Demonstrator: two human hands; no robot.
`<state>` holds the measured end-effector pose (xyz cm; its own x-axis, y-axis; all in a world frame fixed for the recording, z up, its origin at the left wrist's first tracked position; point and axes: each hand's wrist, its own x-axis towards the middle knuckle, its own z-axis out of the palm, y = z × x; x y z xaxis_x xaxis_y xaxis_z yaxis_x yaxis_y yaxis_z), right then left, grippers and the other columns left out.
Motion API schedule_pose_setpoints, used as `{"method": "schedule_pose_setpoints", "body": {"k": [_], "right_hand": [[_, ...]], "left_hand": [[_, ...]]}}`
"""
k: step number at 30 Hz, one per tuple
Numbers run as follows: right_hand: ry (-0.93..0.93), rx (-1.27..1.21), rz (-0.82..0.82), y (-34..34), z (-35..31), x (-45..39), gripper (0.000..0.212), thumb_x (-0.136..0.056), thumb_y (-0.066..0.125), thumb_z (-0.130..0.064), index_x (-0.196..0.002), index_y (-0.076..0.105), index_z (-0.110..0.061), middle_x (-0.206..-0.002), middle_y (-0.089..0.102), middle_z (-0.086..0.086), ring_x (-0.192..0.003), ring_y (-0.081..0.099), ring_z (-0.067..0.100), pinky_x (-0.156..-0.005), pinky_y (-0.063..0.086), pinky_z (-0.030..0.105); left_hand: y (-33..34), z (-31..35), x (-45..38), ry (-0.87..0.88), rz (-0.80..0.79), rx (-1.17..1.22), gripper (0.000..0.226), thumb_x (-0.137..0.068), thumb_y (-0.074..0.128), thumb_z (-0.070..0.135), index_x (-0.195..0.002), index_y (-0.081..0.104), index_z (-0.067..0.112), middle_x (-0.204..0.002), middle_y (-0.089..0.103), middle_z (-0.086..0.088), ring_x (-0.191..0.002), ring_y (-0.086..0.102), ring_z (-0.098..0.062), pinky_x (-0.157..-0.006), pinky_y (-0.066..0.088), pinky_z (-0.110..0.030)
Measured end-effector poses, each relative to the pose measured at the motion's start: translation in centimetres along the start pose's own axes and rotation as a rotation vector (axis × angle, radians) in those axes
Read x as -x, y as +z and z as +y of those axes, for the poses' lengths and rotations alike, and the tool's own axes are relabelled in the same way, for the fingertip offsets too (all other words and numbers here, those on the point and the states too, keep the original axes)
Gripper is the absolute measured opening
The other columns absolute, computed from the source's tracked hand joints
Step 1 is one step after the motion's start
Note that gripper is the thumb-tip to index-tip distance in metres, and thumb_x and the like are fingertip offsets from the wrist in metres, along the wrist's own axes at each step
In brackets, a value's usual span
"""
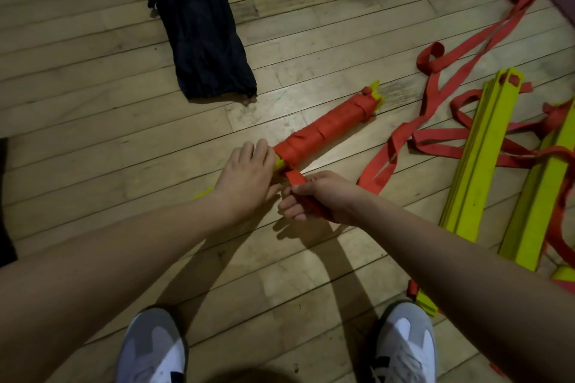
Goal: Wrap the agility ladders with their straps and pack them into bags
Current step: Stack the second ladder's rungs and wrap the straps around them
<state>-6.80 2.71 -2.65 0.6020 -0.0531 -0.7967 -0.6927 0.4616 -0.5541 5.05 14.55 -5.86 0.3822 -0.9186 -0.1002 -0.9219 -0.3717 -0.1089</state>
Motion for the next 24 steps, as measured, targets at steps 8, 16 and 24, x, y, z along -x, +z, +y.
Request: {"method": "schedule_pose_setpoints", "body": {"k": [8, 16, 24], "right_hand": [[0.038, 0.132, 0.111, -0.5, 1.7, 0.3, 0.024, -0.097, 0.040, 0.001, -0.081, 0.055, -0.008, -0.068, 0.067, 0.006, -0.056, 0.064, 0.013, -0.051, 0.049, 0.020], [0.016, 0.201, 0.137, -1.6, 1.9, 0.3, 0.019, -0.095, 0.043, 0.004, -0.087, 0.059, -0.004, -0.071, 0.071, 0.010, -0.059, 0.068, 0.017, -0.059, 0.052, 0.026], [-0.019, 0.205, 0.184, -1.1, -0.1, 0.2, 0.021, -0.094, 0.042, 0.005, -0.085, 0.059, -0.003, -0.078, 0.071, 0.014, -0.055, 0.067, 0.016, -0.046, 0.047, 0.019]], "left_hand": [[0.0, 2.2, 2.6, 0.088, -0.138, 0.297, 0.043, -0.094, 0.050, 0.033, -0.132, 0.038, 0.017, -0.130, 0.042, -0.023, -0.110, 0.050, -0.039, -0.088, 0.043, -0.041], [-0.7, 3.4, 0.8, -0.181, -0.225, 0.327, 0.061, -0.088, 0.059, 0.014, -0.135, 0.021, 0.020, -0.114, 0.049, -0.012, -0.102, 0.052, -0.032, -0.067, 0.036, -0.037], [-0.8, 1.8, -1.3, -0.262, -0.186, 0.396, 0.061, -0.086, 0.064, 0.011, -0.131, 0.024, 0.018, -0.113, 0.054, -0.011, -0.100, 0.055, -0.031, -0.070, 0.044, -0.039]]}}
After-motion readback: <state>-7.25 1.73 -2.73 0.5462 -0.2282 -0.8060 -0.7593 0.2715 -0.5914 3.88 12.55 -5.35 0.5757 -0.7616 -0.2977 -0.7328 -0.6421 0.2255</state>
